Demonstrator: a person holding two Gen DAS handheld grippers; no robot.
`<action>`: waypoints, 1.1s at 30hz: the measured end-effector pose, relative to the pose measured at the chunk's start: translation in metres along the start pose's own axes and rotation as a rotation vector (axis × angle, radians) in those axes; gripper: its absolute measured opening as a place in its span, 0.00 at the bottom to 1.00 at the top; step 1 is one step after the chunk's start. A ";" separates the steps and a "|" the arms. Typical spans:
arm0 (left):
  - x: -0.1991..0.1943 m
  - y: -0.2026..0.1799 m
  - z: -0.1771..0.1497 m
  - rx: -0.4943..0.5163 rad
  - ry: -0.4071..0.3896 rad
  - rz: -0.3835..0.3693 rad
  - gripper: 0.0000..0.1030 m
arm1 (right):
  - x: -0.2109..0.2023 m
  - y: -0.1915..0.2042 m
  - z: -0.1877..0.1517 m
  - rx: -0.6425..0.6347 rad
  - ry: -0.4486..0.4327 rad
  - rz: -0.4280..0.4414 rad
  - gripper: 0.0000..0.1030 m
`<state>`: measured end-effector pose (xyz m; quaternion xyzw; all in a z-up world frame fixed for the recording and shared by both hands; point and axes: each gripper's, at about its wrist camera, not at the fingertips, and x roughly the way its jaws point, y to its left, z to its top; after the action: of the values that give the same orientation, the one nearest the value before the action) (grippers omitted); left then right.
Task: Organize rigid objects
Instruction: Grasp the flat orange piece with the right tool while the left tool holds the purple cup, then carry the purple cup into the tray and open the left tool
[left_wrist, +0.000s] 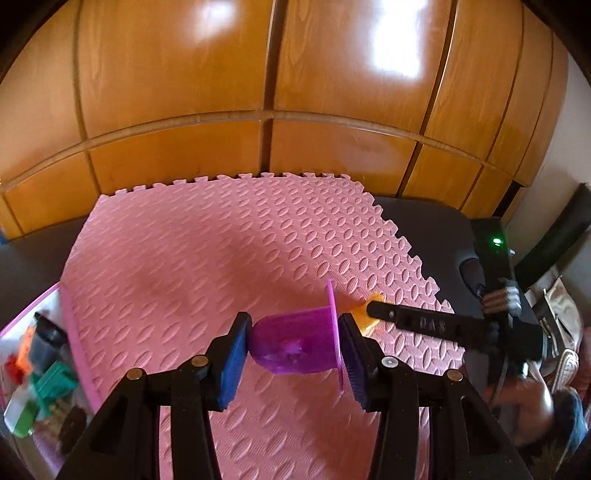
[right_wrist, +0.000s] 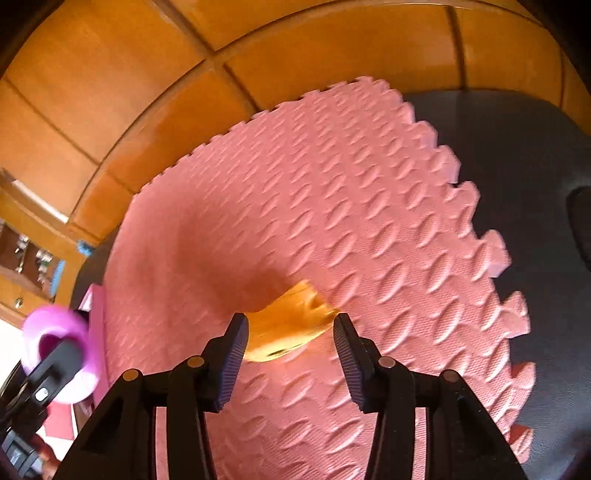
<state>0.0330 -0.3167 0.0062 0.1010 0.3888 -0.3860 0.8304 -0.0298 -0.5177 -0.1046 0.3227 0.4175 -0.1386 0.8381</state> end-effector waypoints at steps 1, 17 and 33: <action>-0.003 0.001 -0.002 -0.002 -0.003 -0.001 0.47 | 0.001 -0.003 0.000 0.016 -0.002 -0.002 0.47; -0.045 0.021 -0.028 -0.033 -0.040 -0.025 0.45 | 0.026 0.047 -0.008 -0.204 -0.065 -0.063 0.54; -0.071 0.044 -0.044 -0.037 -0.106 0.061 0.45 | 0.035 0.071 -0.029 -0.488 -0.129 -0.256 0.29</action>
<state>0.0110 -0.2263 0.0216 0.0768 0.3482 -0.3582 0.8629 0.0095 -0.4445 -0.1146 0.0469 0.4218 -0.1589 0.8914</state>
